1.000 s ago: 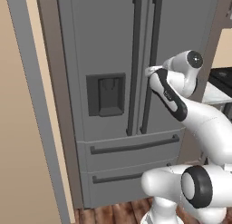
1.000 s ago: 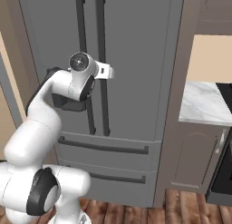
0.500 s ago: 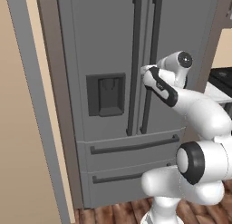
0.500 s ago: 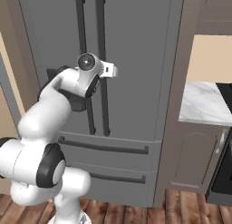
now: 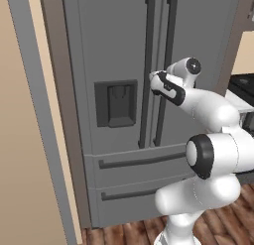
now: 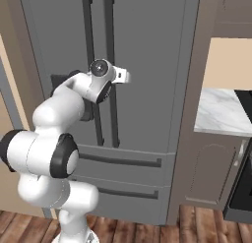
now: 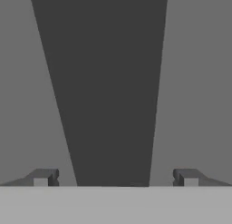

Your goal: Take the cakes from the fridge and place them on the empty tray on the dining counter.

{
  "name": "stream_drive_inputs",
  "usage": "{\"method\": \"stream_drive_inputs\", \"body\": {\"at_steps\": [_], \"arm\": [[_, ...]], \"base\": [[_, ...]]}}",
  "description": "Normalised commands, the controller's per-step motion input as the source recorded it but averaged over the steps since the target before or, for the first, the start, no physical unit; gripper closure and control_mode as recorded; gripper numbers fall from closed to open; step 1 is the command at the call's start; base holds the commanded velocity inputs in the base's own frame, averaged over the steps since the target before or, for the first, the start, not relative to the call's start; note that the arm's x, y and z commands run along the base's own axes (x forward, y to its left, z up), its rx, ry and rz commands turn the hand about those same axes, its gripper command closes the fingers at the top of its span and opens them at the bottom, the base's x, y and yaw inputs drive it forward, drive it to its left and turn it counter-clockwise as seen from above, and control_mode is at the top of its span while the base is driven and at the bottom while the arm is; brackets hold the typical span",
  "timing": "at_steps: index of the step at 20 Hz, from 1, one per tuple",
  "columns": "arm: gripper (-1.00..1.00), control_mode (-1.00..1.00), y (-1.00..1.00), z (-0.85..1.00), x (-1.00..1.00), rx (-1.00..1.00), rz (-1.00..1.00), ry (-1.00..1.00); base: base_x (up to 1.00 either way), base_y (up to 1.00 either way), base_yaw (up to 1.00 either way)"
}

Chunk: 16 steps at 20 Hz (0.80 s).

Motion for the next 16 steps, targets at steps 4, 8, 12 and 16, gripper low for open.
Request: {"method": "stream_drive_inputs", "body": {"at_steps": [4, 8, 12, 16], "arm": [[-1.0, -1.0, -0.07, -0.21, 0.56, 0.0, 0.0, 0.0], [1.0, -1.0, -0.03, -0.31, 0.65, 0.0, 0.0, 0.0], [1.0, -1.0, -0.65, -0.19, 0.44, 0.11, 0.0, 0.13], [1.0, -1.0, -1.0, -0.03, -0.23, 0.25, -0.02, 0.21]], "base": [[0.0, 0.0, 0.0], [0.0, 0.0, 0.0], [0.0, 0.0, 0.0], [0.0, 0.0, 0.0]]}}
